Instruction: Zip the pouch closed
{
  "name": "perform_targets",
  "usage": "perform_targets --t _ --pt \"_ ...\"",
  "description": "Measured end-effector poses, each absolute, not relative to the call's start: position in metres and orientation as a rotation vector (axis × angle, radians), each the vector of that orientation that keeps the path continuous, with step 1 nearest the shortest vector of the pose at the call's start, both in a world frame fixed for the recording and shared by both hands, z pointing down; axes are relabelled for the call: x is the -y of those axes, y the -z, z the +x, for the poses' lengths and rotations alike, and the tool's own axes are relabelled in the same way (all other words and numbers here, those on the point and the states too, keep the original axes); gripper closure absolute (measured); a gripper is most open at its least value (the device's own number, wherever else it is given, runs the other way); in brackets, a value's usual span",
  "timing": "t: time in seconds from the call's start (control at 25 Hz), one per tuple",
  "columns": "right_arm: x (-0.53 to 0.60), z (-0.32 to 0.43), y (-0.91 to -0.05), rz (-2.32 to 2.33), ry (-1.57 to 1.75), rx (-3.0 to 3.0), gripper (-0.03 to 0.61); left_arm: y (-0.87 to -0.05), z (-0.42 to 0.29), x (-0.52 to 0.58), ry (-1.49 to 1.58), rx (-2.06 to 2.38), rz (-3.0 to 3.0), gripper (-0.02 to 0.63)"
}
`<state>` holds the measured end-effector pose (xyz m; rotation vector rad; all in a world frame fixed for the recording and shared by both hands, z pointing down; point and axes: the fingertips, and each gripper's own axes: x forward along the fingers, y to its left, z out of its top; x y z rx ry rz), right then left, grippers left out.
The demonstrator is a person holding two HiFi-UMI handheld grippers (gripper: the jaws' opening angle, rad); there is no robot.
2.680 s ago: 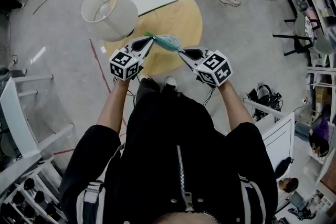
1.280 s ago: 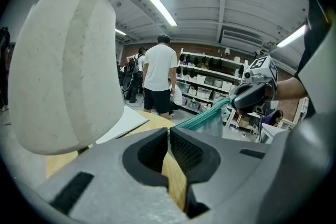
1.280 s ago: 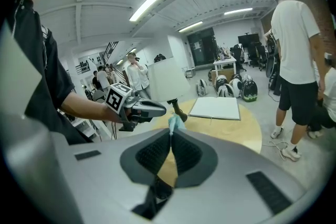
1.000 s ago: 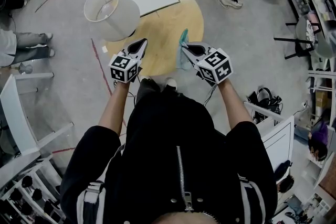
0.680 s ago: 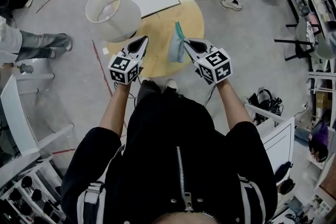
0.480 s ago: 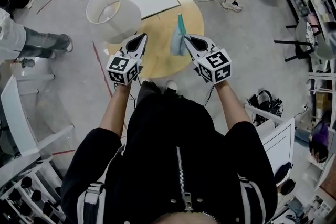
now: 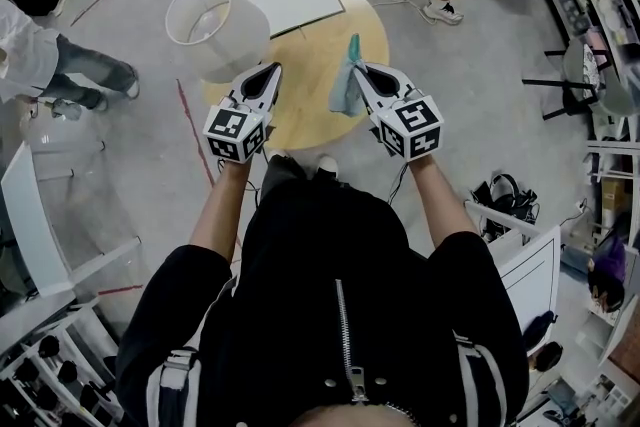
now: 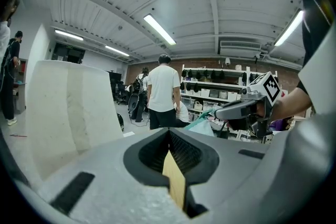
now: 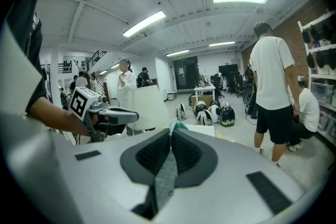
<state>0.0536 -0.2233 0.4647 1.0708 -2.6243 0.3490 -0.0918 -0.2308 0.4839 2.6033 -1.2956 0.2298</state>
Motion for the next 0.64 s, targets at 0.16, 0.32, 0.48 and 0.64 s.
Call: perform_targets --t 0.16,0.32,0.48,0.64 --pt "0.221 0.053 -0.466 1.062 -0.344 2.625 0.565 -0.486 -0.093 0.229 -0.232 1.293 2.600 0.611" --pt "0.219 0.055 -0.463 1.056 -0.339 2.627 0.565 -0.486 -0.091 0.226 -0.237 1.286 2.598 0.611" --pt "0.217 0.056 -0.463 1.048 -0.341 2.625 0.565 -0.488 -0.090 0.223 -0.245 1.276 2.596 0.611" --pt "0.212 0.057 -0.464 1.041 -0.341 2.622 0.565 -0.491 -0.090 0.219 -0.248 1.269 2.593 0.611"
